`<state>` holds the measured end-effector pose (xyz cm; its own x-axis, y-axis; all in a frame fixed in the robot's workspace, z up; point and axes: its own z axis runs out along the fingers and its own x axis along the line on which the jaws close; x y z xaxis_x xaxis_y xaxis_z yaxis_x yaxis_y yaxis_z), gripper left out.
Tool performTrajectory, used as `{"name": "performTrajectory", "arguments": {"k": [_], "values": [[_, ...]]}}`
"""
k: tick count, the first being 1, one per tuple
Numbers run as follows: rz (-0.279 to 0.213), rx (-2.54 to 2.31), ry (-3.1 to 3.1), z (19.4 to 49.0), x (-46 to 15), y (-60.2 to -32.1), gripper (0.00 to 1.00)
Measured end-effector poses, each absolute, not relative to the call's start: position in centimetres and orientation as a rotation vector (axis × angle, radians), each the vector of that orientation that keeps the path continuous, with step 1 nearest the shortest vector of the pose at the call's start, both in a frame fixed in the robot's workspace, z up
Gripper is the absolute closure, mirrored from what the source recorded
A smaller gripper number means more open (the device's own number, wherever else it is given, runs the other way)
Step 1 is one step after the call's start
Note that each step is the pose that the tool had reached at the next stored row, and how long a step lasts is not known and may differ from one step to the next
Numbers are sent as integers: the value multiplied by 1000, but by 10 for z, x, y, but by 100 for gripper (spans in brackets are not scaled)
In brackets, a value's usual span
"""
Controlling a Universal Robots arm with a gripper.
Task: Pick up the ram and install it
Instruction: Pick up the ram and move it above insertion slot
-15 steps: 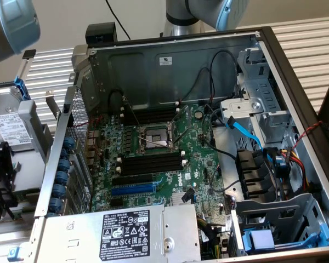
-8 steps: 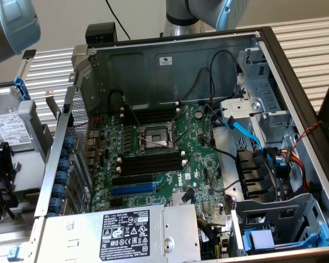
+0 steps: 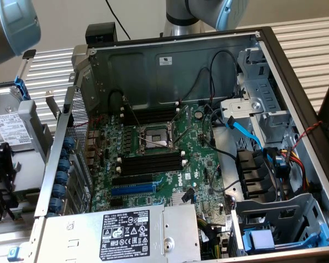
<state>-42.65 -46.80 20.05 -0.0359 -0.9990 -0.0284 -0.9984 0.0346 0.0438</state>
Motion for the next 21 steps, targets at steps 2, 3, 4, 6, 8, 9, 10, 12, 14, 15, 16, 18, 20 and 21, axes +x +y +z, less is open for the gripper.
{"name": "performTrajectory", "arguments": {"k": [2,3,4,6,8,9,10,12,14,15,16,18,20,21], "values": [[-80,2174,-2252,200,-426,-468,69],[-80,2174,-2252,200,-426,-468,69],[-80,2174,-2252,200,-426,-468,69],[-80,2174,-2252,200,-426,-468,69],[-80,2174,-2252,200,-426,-468,71],[-80,2174,-2252,200,-426,-468,71],[-80,2174,-2252,200,-426,-468,78],[-80,2174,-2252,200,-426,-468,84],[-80,2174,-2252,200,-426,-468,88],[-80,2174,-2252,200,-426,-468,88],[-80,2174,-2252,200,-426,-468,88],[-80,2174,-2252,200,-426,-468,88],[-80,2174,-2252,201,-426,-468,88],[-80,2174,-2253,201,-426,-468,88]]}}
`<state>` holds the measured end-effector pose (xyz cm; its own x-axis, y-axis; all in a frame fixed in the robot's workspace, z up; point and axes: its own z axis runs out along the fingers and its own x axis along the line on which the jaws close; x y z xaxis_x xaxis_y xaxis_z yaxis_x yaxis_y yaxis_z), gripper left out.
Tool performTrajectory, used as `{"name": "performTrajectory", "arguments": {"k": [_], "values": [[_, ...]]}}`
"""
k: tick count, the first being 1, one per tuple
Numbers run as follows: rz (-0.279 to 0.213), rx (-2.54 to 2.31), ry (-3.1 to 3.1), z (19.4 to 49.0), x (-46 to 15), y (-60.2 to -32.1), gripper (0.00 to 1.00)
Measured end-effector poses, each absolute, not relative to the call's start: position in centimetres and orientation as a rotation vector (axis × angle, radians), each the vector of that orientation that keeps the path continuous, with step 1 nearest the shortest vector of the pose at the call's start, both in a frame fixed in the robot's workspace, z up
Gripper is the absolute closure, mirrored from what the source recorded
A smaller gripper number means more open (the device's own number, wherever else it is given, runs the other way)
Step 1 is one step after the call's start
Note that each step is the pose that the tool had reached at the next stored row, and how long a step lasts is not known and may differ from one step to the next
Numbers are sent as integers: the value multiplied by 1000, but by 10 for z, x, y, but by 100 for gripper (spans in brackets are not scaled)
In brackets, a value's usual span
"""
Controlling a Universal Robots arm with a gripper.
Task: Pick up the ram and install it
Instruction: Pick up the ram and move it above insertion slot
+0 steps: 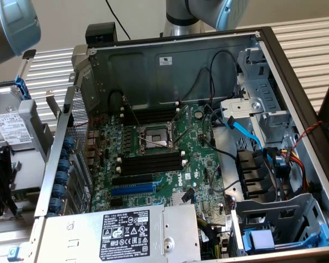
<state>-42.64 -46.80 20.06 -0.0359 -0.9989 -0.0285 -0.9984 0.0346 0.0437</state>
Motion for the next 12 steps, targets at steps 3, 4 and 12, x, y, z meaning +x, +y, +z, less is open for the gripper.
{"name": "performTrajectory", "arguments": {"k": [3,4,12], "values": [[-80,2174,-2252,202,-426,-468,88],[-80,2174,-2252,203,-426,-468,88],[-80,2174,-2252,209,-426,-468,88]]}}
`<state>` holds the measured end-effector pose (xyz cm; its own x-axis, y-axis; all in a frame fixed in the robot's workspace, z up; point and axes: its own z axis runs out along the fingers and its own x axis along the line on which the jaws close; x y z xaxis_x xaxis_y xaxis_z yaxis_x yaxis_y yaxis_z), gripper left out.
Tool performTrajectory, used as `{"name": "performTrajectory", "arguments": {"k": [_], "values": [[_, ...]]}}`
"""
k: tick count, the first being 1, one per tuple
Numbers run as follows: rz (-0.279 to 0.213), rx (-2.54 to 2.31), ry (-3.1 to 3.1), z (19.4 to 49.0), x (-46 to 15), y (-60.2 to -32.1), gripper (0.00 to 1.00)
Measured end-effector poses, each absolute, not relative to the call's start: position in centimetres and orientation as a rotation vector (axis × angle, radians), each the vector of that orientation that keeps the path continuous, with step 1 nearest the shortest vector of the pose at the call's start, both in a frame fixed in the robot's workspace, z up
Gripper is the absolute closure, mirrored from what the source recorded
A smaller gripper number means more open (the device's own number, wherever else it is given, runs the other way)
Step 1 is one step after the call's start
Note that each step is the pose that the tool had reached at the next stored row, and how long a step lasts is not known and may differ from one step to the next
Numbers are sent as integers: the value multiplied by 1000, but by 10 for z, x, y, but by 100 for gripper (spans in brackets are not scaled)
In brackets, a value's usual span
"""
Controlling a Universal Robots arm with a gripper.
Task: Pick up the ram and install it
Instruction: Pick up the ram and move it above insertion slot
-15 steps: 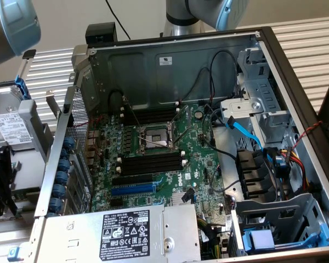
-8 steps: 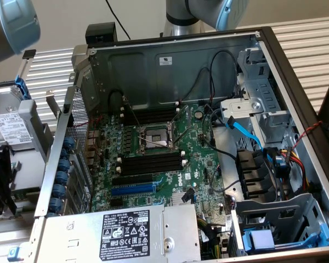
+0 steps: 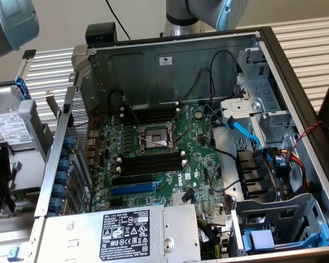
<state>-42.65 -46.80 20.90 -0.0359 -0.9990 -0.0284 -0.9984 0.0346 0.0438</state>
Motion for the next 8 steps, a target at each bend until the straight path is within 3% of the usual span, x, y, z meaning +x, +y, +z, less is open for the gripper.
{"name": "performTrajectory", "arguments": {"k": [8], "values": [[-80,2174,-2252,223,-426,-468,88]]}}
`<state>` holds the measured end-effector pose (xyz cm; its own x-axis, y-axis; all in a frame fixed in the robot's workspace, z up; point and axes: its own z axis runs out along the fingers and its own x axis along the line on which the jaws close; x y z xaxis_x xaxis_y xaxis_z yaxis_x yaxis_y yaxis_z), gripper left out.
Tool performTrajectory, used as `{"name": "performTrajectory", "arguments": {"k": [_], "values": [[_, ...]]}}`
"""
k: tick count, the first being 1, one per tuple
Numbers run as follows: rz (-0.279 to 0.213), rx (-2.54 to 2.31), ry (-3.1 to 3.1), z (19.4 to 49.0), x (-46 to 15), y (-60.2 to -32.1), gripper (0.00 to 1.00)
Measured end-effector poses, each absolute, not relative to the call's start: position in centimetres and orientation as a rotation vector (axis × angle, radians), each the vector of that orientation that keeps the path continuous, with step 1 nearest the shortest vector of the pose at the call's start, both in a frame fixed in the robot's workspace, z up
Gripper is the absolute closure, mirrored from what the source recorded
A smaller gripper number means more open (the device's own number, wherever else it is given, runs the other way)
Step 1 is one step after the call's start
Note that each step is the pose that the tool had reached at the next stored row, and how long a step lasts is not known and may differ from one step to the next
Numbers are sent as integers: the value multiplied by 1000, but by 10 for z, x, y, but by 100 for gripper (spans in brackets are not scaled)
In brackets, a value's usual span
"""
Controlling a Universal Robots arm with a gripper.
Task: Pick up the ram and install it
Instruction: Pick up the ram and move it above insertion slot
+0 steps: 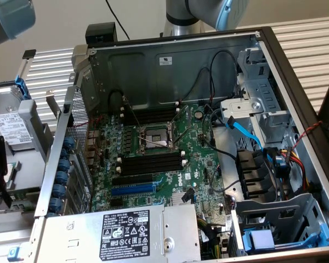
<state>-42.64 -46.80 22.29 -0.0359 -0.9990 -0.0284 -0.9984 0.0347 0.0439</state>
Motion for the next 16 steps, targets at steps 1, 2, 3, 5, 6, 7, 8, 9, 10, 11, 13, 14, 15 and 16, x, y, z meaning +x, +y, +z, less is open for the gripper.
{"name": "performTrajectory", "arguments": {"k": [1,2,3,5,6,7,8,9,10,11,13,14,15,16], "values": [[-80,2174,-2253,225,-426,-468,88],[-80,2174,-2253,226,-426,-468,88],[-80,2174,-2253,228,-426,-468,88],[-80,2174,-2253,231,-426,-468,88],[-80,2173,-2253,233,-426,-468,88],[-80,2173,-2253,235,-426,-468,88],[-80,2173,-2253,237,-426,-468,88],[-80,2173,-2254,238,-426,-468,88],[-80,2173,-2254,239,-426,-468,88],[-80,2173,-2254,241,-426,-468,88],[-80,2173,-2254,245,-426,-468,88],[-80,2173,-2254,247,-426,-468,88],[-80,2172,-2254,250,-426,-468,88],[-80,2172,-2254,252,-426,-468,88]]}}
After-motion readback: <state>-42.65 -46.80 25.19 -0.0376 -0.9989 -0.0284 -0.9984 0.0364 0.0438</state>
